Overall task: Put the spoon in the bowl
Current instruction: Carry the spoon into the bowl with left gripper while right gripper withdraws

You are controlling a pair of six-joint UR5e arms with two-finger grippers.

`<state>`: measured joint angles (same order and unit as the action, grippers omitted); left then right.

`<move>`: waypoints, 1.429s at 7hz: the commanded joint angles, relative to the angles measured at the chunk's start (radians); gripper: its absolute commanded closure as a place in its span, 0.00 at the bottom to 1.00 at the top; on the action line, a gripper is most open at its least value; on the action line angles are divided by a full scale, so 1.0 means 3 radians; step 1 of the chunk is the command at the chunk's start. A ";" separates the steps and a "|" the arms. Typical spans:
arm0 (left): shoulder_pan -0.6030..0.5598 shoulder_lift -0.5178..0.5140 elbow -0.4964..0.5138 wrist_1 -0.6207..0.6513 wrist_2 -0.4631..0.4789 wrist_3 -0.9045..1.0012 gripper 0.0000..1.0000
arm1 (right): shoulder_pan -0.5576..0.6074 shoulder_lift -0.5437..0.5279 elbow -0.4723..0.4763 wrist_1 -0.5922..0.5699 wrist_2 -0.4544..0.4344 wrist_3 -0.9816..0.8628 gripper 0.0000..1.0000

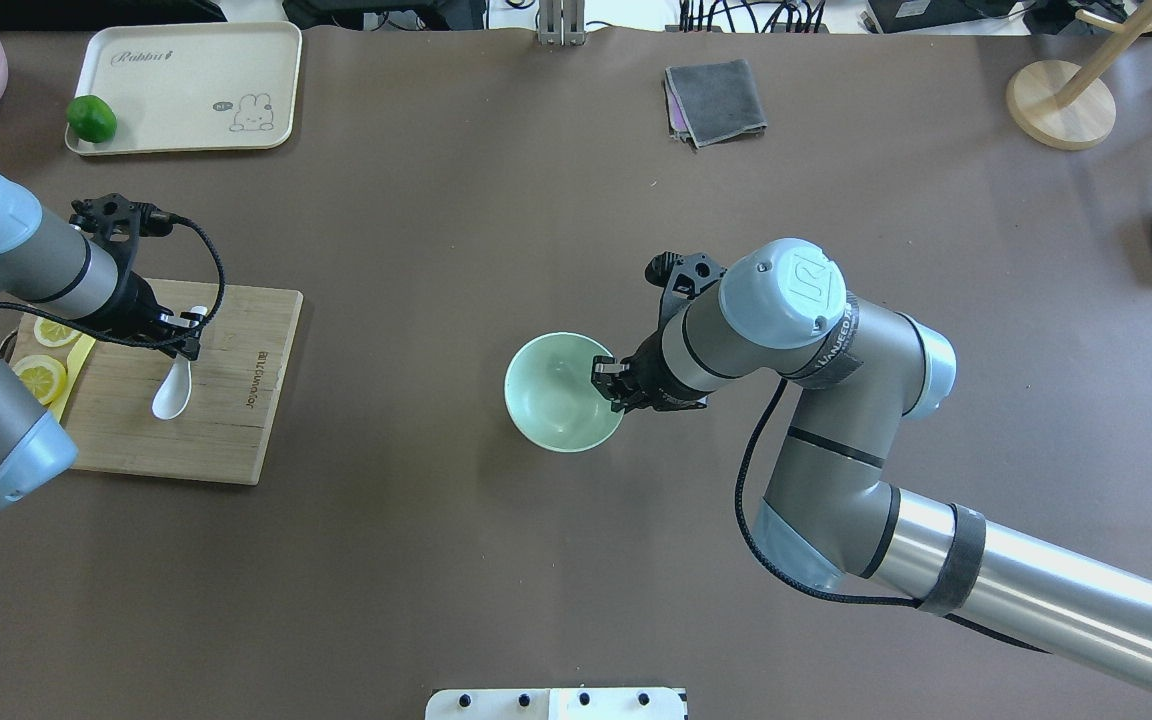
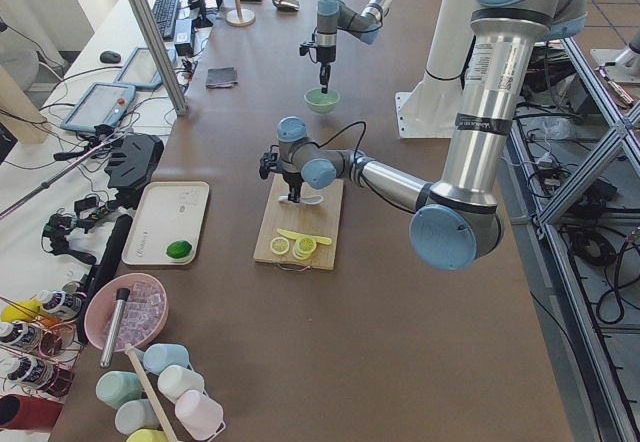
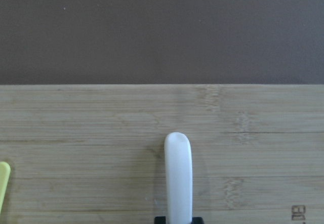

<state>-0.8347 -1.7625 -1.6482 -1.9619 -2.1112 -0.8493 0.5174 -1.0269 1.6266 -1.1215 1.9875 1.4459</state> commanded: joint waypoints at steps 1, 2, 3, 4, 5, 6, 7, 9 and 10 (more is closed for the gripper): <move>0.0001 -0.0086 -0.0064 0.0000 -0.0004 -0.0037 1.00 | -0.0032 0.0002 -0.0007 -0.0005 -0.0029 0.0012 0.90; 0.0001 -0.0264 -0.0160 0.0020 -0.0029 -0.0073 1.00 | -0.0032 -0.0008 -0.0007 -0.0005 -0.0044 0.0017 0.01; 0.0082 -0.0423 -0.0232 0.0020 -0.0055 -0.0306 1.00 | -0.0027 -0.0013 0.0023 -0.0005 -0.0090 0.0012 0.00; 0.0407 -0.0769 -0.0208 0.0030 -0.0014 -0.0678 1.00 | 0.0100 -0.0104 0.0145 -0.0040 -0.0029 0.0007 0.00; 0.0708 -0.1081 -0.0177 0.0030 0.0011 -0.1011 1.00 | 0.0238 -0.0323 0.0405 -0.0162 0.0128 -0.0043 0.00; 0.0808 -0.1332 -0.0156 0.0035 0.0133 -0.1120 1.00 | 0.0512 -0.0482 0.0534 -0.0214 0.0378 -0.0100 0.00; 0.0895 -0.1476 -0.0131 0.0030 0.0160 -0.1172 1.00 | 0.0824 -0.0650 0.0581 -0.0214 0.0689 -0.0409 0.00; 0.0951 -0.1982 0.0327 0.0015 0.0276 -0.1183 1.00 | 0.1041 -0.0927 0.0571 -0.0204 0.0779 -0.0840 0.00; 0.0967 -0.2004 0.0365 0.0000 0.0293 -0.1163 0.92 | 0.1087 -0.1019 0.0576 -0.0189 0.0779 -0.0867 0.00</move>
<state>-0.5539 -2.3269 -1.5763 -1.9570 -2.0371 -1.2008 0.8177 -1.2941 1.7977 -1.1818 2.2140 1.2200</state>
